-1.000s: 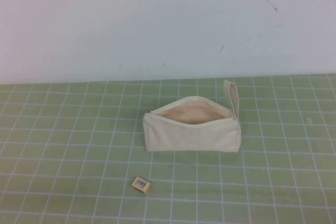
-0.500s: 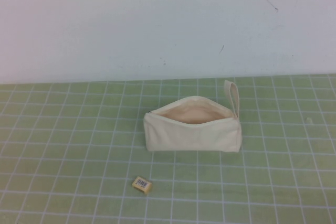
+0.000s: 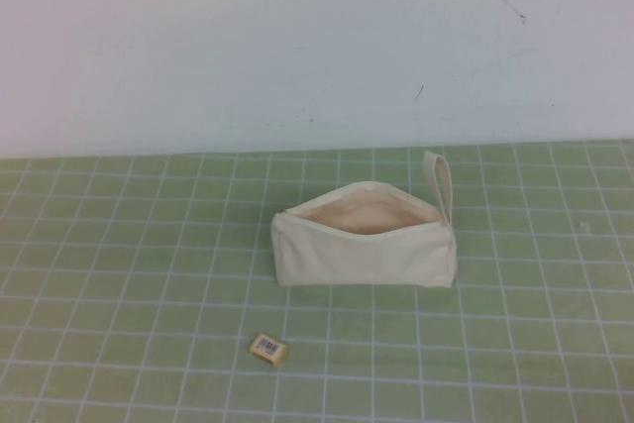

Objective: Put eraser into pencil case

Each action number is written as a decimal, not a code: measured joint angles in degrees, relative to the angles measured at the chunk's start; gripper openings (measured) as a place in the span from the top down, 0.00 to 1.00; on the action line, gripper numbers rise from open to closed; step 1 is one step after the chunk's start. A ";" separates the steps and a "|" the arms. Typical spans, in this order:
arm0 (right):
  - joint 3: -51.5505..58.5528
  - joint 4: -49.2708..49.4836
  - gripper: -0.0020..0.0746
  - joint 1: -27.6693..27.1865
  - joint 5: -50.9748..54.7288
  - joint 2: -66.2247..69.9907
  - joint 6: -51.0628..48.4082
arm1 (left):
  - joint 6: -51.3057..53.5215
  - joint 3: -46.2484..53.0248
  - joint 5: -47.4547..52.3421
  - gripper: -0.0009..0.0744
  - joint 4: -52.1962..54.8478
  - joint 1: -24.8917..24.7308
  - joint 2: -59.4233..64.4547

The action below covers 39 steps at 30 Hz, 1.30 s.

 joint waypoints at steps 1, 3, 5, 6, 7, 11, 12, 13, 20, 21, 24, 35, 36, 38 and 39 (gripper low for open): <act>0.00 0.00 0.97 0.00 0.00 0.00 0.00 | 2.75 -1.44 3.87 0.99 -0.84 0.00 3.51; 0.00 0.00 0.97 0.00 0.00 0.00 0.00 | 10.28 -4.33 10.05 0.99 -4.24 0.00 10.68; 0.00 0.00 0.97 0.00 0.00 0.00 0.00 | 18.23 -7.64 15.30 0.99 -9.58 0.00 17.77; 0.00 0.00 0.97 0.00 0.00 0.00 0.00 | 21.25 -8.91 17.01 0.99 -12.24 0.00 20.46; 0.00 0.00 0.97 0.00 0.00 0.00 0.00 | 24.92 -10.37 18.13 0.99 -15.74 -0.13 24.28; 0.00 0.00 0.97 0.00 0.00 0.00 0.00 | 34.07 -14.47 16.68 0.99 -24.29 -4.56 34.17; 0.00 0.00 0.97 0.00 0.00 0.00 0.00 | 34.56 -14.98 16.09 0.99 -24.55 -6.24 35.75; 0.00 0.00 0.97 0.00 0.00 0.00 0.00 | 34.60 -15.43 15.09 0.99 -24.44 -8.54 37.55; 0.00 0.00 0.97 0.00 0.00 0.00 0.00 | 24.41 -16.58 11.17 0.99 -12.63 -22.70 48.82; 0.00 0.00 0.97 0.00 0.00 0.00 0.00 | 23.74 -16.76 10.95 0.99 -11.36 -23.73 49.87; 0.00 0.00 0.97 0.00 0.00 0.00 0.00 | 21.02 -18.63 12.03 0.94 -6.50 -26.31 55.53; 0.00 0.00 0.97 0.00 0.00 0.00 0.00 | 14.54 -34.25 22.46 0.36 -3.18 -27.90 73.30; 0.00 0.00 0.97 0.00 0.00 0.00 0.00 | 14.42 -34.98 23.07 0.36 -3.06 -27.90 74.21; 0.00 0.00 0.97 0.00 0.00 0.00 0.00 | 14.08 -36.15 23.65 0.37 -2.99 -27.90 76.15; 0.00 0.00 0.97 0.00 0.00 0.00 0.00 | 14.08 -36.44 23.73 0.37 -2.99 -27.90 76.81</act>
